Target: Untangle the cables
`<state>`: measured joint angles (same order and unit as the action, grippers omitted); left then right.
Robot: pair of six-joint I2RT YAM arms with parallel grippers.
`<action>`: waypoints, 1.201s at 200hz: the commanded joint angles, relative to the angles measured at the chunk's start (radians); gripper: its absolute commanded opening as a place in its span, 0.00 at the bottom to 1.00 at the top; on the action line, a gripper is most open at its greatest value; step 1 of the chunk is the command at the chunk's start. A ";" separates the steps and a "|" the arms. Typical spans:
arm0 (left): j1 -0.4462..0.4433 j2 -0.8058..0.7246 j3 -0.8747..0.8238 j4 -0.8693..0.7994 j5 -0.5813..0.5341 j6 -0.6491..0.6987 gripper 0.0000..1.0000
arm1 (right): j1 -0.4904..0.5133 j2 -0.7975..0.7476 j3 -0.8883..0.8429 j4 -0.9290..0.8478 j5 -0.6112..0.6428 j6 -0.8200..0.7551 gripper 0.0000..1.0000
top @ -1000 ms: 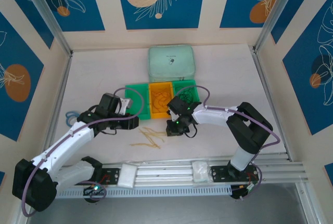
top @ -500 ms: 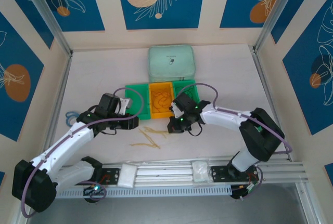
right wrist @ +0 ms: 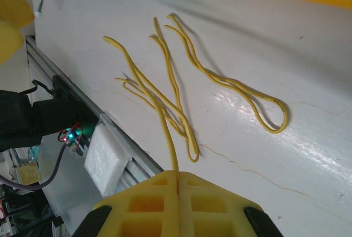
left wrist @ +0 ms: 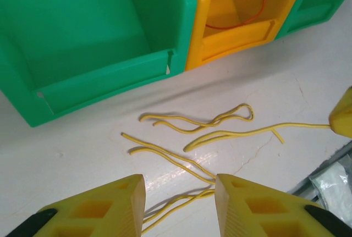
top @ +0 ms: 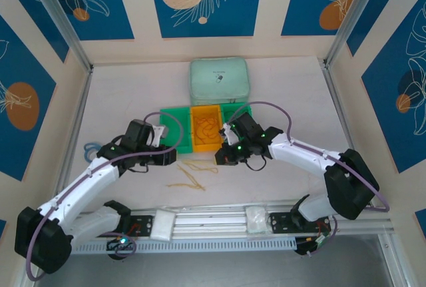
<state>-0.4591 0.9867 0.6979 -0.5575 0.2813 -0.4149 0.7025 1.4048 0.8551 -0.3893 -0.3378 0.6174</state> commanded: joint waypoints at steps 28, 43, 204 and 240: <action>0.015 -0.115 0.022 0.010 -0.173 -0.023 0.39 | 0.025 -0.071 0.081 0.003 0.177 -0.038 0.00; 0.015 -0.142 0.019 0.014 -0.208 -0.028 0.40 | 0.043 -0.076 0.096 0.052 0.251 -0.030 0.00; 0.016 -0.166 -0.001 0.007 -0.236 -0.024 0.41 | 0.247 0.408 0.507 0.130 0.865 -0.288 0.00; 0.016 -0.171 -0.009 0.011 -0.248 -0.022 0.41 | 0.248 0.443 0.519 0.127 0.796 -0.286 0.00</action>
<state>-0.4580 0.8322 0.6979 -0.5545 0.0593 -0.4404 0.9436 1.8328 1.3434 -0.2363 0.4717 0.3546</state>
